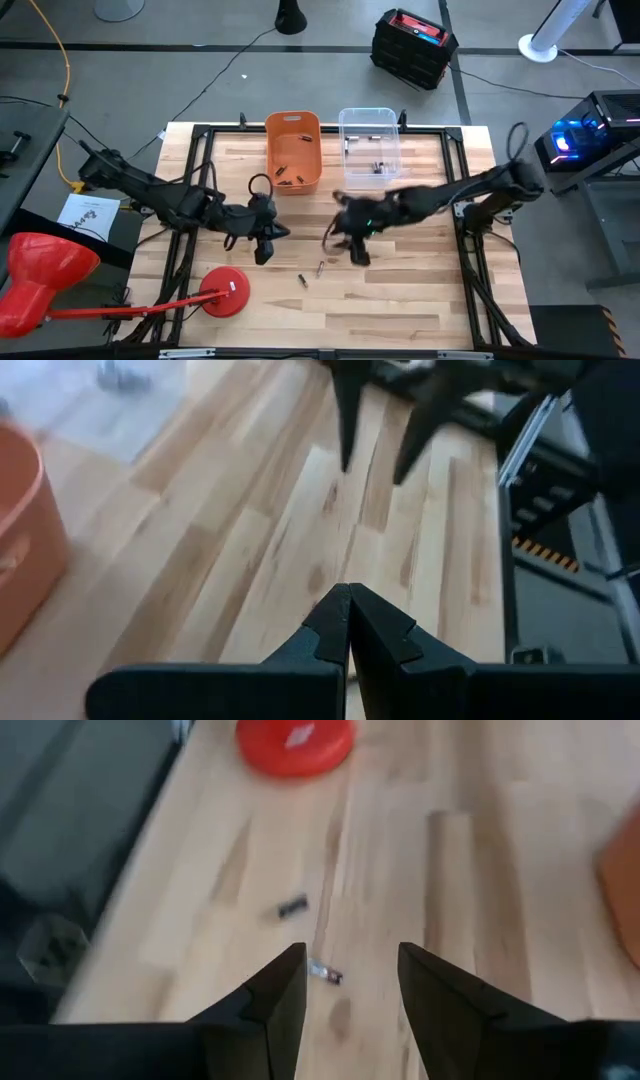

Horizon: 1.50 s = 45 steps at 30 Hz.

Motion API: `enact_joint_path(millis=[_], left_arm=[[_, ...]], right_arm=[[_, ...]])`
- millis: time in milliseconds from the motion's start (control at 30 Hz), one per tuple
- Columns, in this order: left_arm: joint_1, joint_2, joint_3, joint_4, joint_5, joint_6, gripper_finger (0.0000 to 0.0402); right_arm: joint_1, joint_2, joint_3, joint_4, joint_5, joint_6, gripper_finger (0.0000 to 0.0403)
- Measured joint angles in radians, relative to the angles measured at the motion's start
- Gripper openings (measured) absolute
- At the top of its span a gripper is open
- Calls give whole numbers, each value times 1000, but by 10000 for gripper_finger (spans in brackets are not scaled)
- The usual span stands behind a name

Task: Sort batteries
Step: Put the silver battery into the transparent bin

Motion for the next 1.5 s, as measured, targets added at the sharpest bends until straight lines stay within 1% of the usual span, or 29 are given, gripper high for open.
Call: enact_joint_path(millis=[100,233,333,467,533,700,833,1033,1100,1267,1400,1500], left_arm=[[-25,25,0,-27,0,-32,0],[-63,77,0,-30,1,-85,0],[-88,121,0,-15,3,-140,0],[-112,147,0,5,11,-188,0],[-119,147,0,13,21,-208,0],[-129,132,0,44,20,-238,0],[-129,128,0,60,18,-240,0],[-127,128,0,67,10,-240,0],[-127,128,0,69,2,-240,0],[-127,128,0,74,-5,-240,0],[-127,128,0,73,-6,-238,0],[-117,128,0,73,-6,-207,0]], right_arm=[[42,87,0,21,-2,-144,153],[69,210,0,86,-73,-187,153],[74,280,0,133,-103,-304,153],[70,340,0,216,-92,-504,153],[63,365,0,243,-87,-546,153],[50,416,0,222,-85,-624,153],[55,445,0,221,-109,-702,153],[54,485,2,230,-104,-686,147],[52,489,3,232,-93,-675,137],[47,490,4,200,-106,-617,103],[46,491,7,152,-117,-443,79],[26,461,-1,128,-115,-316,74]])
